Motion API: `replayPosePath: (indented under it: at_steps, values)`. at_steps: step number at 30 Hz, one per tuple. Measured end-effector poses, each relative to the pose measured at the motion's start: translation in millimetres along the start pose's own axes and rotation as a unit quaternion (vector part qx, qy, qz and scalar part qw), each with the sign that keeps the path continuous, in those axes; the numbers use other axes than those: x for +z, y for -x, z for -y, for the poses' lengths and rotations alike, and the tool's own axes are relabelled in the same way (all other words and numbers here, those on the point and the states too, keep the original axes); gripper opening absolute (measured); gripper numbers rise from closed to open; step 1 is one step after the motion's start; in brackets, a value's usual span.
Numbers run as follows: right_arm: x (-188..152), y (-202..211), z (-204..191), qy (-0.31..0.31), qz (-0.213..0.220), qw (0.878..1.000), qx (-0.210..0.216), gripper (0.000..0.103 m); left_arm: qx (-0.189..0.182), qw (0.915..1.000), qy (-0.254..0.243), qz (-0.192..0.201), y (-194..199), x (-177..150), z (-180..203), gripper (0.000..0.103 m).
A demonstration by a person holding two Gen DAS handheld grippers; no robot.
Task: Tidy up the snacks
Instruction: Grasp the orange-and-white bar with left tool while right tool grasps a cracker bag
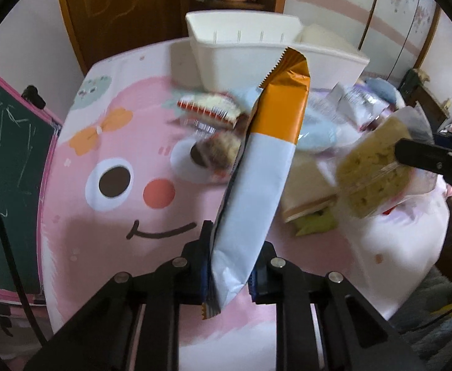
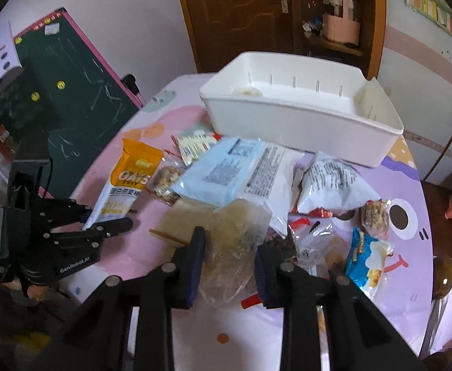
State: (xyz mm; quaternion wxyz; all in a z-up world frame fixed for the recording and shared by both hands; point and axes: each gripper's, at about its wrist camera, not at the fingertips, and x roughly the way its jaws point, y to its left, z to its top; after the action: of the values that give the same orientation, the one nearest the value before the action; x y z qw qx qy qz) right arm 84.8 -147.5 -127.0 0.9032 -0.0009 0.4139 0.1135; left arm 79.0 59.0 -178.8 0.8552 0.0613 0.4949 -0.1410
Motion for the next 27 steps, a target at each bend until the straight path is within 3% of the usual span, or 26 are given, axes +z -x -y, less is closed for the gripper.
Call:
replayPosePath:
  at_steps: [9, 15, 23, 27]
  values:
    - [19, 46, 3, -0.004, 0.063, 0.998, 0.004, 0.028, -0.012, 0.9983, -0.015, 0.056, 51, 31, 27, 0.017]
    - [40, 84, 15, -0.01, 0.117, 0.993, -0.017, 0.028, -0.015, 0.9982, 0.019, 0.055, 73, 69, 28, 0.017]
    - [98, 133, 39, -0.014, 0.204, 0.977, -0.064, 0.028, 0.02, 0.9949, -0.002, 0.098, 103, 140, 50, 0.017]
    - [130, 140, 52, -0.021, 0.226, 0.969, -0.093, 0.029, 0.041, 0.9903, -0.018, 0.132, 116, 179, 65, 0.017]
